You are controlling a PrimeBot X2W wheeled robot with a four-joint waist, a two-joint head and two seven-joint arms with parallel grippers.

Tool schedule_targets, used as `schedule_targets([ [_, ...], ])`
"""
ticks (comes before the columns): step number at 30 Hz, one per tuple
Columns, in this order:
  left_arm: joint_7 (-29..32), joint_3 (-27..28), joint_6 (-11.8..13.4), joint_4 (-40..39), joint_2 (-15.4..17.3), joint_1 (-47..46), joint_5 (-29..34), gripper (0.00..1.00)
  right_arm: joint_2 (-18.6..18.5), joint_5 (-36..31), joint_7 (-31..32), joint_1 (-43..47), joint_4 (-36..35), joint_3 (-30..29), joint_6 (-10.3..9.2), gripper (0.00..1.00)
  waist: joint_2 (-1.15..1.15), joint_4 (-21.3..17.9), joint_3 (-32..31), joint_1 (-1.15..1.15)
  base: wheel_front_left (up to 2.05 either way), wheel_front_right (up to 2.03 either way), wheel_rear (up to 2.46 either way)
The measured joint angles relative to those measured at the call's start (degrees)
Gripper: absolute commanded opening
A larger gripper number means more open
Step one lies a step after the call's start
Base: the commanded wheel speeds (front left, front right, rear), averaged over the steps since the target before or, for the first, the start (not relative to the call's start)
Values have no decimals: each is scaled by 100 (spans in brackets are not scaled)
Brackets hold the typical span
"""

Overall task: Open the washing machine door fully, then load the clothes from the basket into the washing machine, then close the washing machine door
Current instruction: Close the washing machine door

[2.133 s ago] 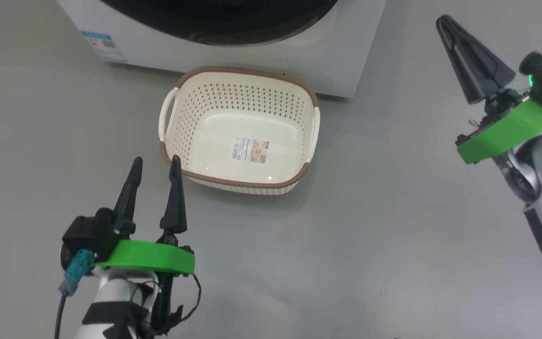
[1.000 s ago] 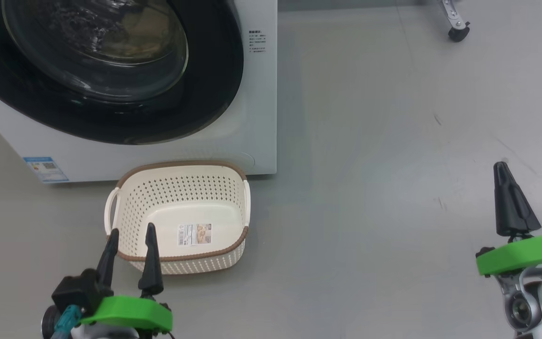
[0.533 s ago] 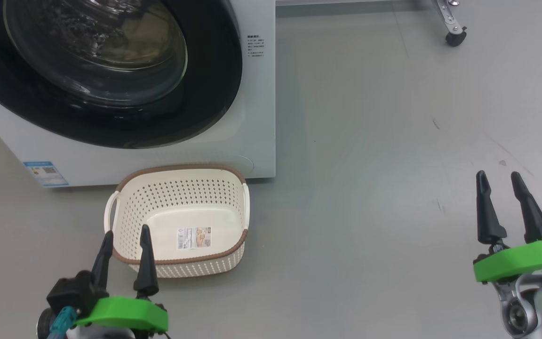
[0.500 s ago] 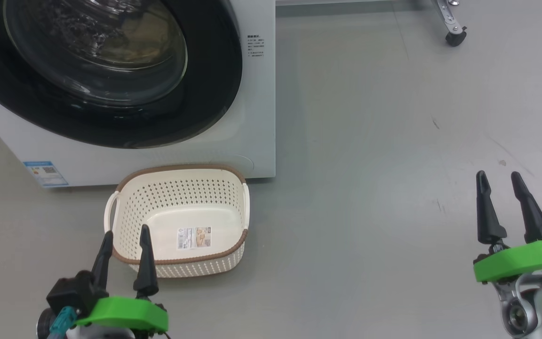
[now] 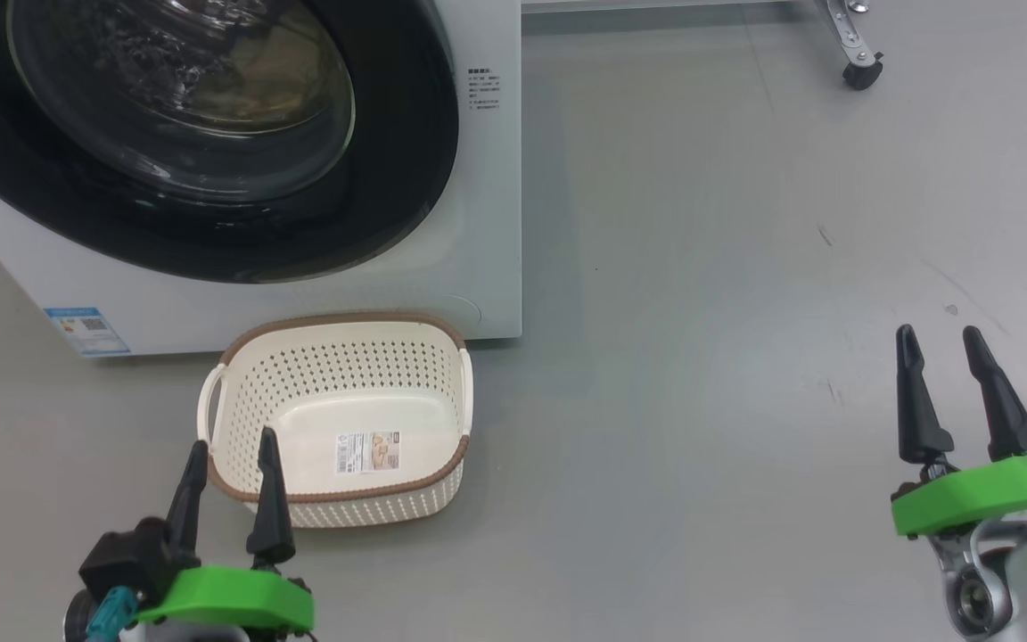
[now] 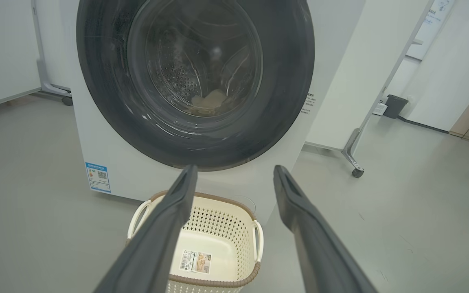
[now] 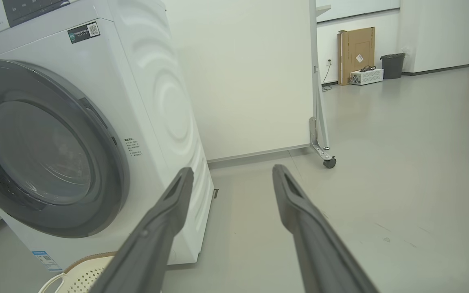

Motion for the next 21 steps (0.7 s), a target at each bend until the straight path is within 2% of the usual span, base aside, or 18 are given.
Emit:
schedule_targets([
  [21, 0, -45, 0, 67, 0, 7, -45, 100, 0, -133, 0, 19, 29, 132, 0, 100, 0, 54, -76, 1, 0, 0, 0],
])
